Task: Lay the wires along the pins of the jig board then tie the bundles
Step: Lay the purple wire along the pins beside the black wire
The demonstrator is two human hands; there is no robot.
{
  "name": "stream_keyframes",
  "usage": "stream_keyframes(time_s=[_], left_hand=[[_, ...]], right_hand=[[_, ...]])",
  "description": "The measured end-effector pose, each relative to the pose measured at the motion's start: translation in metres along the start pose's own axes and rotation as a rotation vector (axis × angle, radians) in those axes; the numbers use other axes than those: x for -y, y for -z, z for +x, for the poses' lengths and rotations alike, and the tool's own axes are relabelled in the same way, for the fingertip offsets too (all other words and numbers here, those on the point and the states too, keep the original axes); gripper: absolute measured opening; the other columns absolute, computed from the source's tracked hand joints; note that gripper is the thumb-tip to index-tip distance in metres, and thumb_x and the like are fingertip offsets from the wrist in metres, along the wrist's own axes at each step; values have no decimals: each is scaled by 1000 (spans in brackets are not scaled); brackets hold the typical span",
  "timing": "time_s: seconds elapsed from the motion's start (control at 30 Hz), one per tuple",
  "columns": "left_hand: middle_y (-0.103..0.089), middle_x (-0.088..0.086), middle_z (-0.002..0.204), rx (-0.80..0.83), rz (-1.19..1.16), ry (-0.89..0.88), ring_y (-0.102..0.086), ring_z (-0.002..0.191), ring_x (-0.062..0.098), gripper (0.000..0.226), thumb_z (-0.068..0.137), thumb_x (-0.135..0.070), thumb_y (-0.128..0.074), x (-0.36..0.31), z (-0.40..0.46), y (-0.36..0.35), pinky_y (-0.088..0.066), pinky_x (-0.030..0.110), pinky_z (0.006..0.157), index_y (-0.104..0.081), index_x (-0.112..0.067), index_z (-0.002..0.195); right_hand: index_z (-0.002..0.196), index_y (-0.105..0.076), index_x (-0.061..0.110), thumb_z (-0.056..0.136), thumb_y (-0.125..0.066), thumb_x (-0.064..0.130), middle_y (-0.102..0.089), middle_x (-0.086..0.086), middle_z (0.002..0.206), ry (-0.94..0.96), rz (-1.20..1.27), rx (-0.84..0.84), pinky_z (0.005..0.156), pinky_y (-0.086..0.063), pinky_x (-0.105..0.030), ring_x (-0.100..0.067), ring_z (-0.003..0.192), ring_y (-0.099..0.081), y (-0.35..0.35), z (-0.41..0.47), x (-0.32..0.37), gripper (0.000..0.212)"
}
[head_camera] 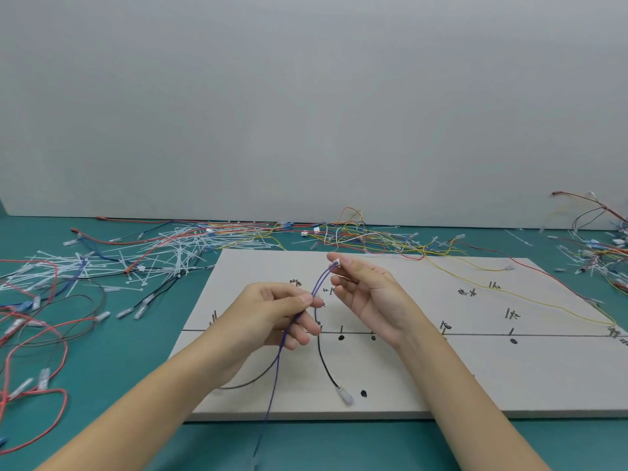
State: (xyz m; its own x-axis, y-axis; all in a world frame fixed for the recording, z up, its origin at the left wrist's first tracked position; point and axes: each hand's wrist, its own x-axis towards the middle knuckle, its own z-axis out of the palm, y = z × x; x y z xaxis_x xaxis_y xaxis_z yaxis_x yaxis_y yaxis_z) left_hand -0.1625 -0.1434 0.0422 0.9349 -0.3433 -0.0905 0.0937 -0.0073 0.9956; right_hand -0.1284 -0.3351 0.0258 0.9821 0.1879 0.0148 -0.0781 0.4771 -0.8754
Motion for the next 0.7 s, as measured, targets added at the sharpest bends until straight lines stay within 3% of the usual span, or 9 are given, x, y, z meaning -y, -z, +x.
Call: stream_keyframes(time_s=[0.1,0.3,0.53,0.7], left_hand=[[-74,16,80,-26,-22,63,-62,50,13,15,96,-18,-57,-1,0,1,-48,19,46,-66,-7,103],[-74,14,81,-31,-24,107,-63,52,15,14,95,-16,-59,-1,0,3,-50,21,48,-63,-10,107],[-69,6,70,-168,31,-13,-64,54,18,5,84,-11,-73,5,1,2,-49,22,46,-75,-11,79],[-66,7,62,-197,80,-20,-60,50,14,4,83,-4,-72,6,4,4,-49,21,45,-72,-2,80]], right_hand=[[96,-77,8,77,-71,20,-66,-2,78,-4,2,-16,65,-54,-19,-11,69,-64,1,0,0,24],[91,-71,4,74,-73,22,-65,-4,72,8,-55,-90,60,-54,-19,-11,62,-62,-3,-1,-1,25],[84,-68,4,86,-68,20,-65,-6,74,10,-172,-108,60,-55,-21,-14,65,-64,-5,-2,-2,16],[91,-68,3,85,-70,15,-65,-6,73,30,-178,-117,57,-53,-21,-14,62,-63,-7,-3,-2,14]])
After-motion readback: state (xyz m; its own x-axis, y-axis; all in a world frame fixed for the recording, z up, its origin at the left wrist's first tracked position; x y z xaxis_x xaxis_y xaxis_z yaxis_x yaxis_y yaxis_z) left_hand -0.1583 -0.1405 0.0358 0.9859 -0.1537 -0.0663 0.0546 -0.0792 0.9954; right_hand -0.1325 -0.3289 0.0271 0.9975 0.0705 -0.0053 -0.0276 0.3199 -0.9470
